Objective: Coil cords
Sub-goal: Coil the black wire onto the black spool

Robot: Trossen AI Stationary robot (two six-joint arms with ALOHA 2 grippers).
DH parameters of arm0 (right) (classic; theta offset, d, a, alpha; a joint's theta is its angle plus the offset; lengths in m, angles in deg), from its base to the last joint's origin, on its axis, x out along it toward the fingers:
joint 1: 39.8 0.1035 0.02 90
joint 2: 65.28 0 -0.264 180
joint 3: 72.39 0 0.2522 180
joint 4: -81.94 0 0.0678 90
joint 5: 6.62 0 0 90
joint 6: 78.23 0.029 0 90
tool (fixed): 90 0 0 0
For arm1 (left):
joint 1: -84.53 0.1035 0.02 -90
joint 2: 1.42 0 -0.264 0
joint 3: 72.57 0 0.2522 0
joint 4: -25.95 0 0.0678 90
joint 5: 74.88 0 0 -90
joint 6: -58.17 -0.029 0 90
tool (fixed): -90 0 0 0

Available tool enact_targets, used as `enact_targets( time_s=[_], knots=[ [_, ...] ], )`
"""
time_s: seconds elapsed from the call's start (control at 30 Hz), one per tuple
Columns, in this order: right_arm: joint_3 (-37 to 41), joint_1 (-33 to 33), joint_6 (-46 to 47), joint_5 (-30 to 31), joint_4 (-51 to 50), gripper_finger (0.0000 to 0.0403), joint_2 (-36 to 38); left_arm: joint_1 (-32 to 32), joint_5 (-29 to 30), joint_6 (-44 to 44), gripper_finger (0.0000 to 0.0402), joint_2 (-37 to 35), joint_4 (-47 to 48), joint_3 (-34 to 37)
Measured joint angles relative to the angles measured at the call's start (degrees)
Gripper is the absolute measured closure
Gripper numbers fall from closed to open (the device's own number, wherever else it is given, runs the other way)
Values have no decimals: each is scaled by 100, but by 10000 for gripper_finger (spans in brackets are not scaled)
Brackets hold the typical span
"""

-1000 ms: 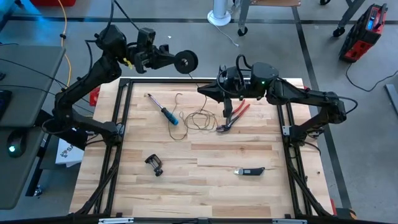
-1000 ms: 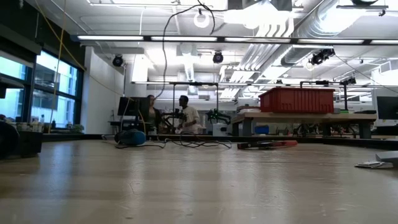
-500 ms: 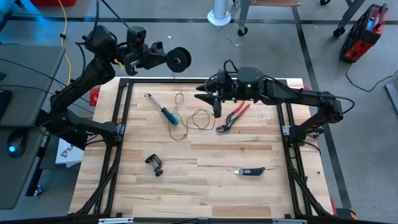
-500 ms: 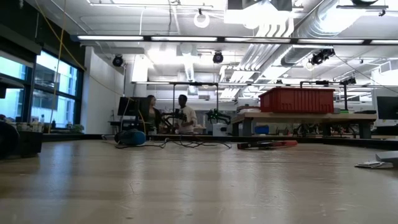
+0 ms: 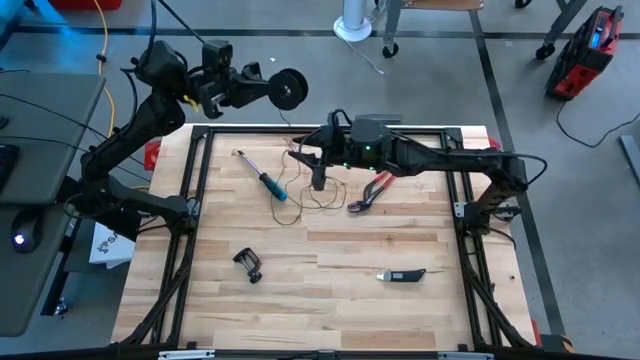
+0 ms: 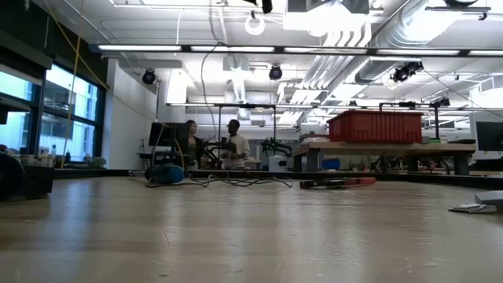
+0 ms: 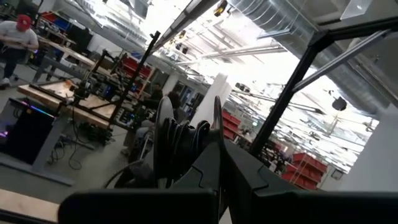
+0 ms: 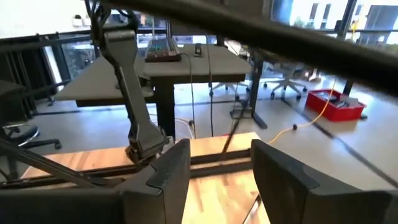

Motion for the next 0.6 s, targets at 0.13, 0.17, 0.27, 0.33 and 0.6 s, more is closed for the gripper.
enact_targets(
  time_s=[0.13, 0.17, 0.27, 0.33, 0.6],
  knots=[
    [-2, -2, -198, 132, 118, 240, 12, -2, 2, -2, 401, 0, 1, 0],
    [-2, -2, -204, 215, 161, 240, 12, -2, 4, -4, 401, 0, 1, 0],
    [0, -8, -203, 231, 318, 240, 10, -2, 4, -55, 402, 0, -2, 2],
    [-2, -9, -204, 231, 371, 240, 14, -2, 4, -87, 402, 0, -1, 2],
    [-2, -71, -202, 278, 497, 240, 12, -2, 15, -101, 401, 2, -7, 4]
  ],
)
